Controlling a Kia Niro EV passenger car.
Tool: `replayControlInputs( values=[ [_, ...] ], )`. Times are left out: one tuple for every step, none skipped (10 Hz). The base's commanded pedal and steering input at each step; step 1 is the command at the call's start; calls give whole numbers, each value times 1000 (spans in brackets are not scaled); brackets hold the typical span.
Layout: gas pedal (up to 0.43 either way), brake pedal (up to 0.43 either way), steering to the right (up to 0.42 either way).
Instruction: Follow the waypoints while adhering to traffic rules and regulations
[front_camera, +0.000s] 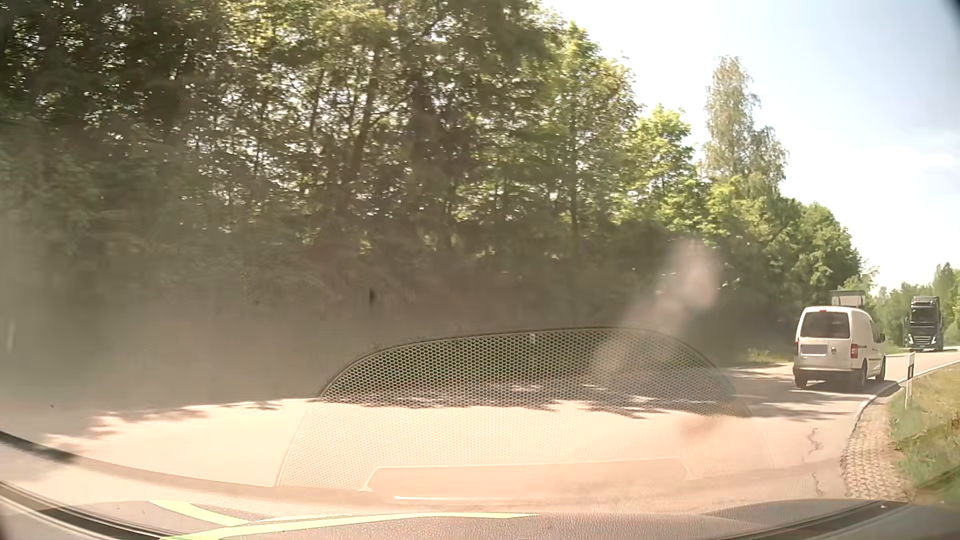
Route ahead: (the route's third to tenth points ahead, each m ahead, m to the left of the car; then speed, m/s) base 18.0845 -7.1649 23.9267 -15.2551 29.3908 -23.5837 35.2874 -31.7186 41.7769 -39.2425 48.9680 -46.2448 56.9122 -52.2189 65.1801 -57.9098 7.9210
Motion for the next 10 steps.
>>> replayControlInputs(
  values=[
    [79, 0, 276],
    [79, 0, 276],
    [98, 0, 276],
    [130, 0, 276],
    [130, 0, 277],
    [130, 0, 277],
    [130, 0, 278],
    [130, 0, 278],
    [150, 0, 279],
    [150, 0, 281]
  ],
)
